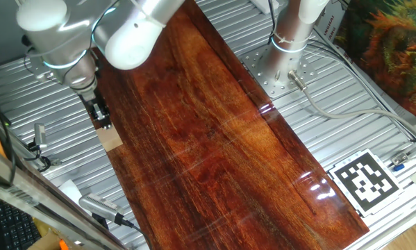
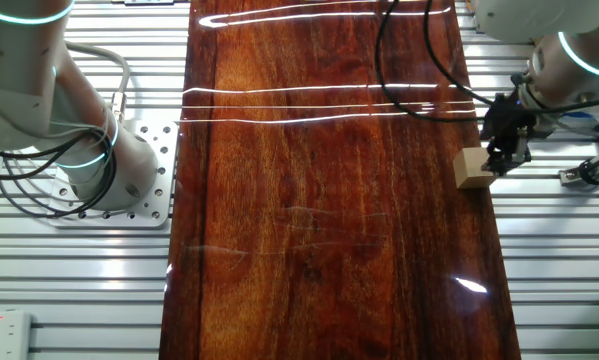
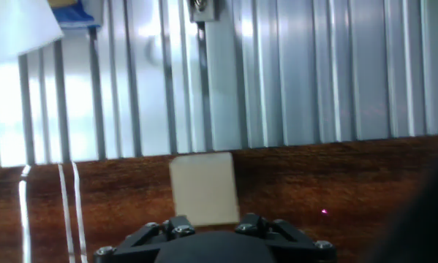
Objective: Hold a small block with the gripper and sweep it from left to right on the table
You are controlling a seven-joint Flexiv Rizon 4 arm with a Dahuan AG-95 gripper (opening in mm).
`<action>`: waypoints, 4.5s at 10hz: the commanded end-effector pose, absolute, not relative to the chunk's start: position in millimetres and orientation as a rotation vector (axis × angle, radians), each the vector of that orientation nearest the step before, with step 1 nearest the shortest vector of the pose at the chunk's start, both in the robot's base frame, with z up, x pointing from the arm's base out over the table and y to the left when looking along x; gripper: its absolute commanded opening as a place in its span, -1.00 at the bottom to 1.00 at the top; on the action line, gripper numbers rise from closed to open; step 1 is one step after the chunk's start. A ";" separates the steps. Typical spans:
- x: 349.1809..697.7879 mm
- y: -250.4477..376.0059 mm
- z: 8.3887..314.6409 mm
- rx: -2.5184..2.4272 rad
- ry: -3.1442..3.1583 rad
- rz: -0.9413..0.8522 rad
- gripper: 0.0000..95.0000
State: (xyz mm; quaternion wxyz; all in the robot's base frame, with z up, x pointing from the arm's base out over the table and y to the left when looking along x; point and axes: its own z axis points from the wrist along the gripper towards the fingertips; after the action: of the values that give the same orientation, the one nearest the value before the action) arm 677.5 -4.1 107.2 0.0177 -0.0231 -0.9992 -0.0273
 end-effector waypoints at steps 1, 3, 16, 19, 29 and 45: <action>676.7 -4.2 101.6 -0.069 -3.117 -0.083 0.60; 677.4 -4.5 93.4 -0.054 -3.122 -0.086 0.60; 678.0 -5.9 34.2 -0.051 -3.145 -0.094 1.00; 678.1 -5.8 33.6 -0.050 -3.145 -0.094 0.60; 677.8 -5.3 28.9 -0.047 -3.143 -0.097 0.60; 679.0 -4.9 29.9 -0.034 -3.133 -0.099 0.20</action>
State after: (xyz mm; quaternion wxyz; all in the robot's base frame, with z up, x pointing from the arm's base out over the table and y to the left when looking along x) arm 679.4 -5.0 30.7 0.0024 -0.0104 -0.9995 -0.0310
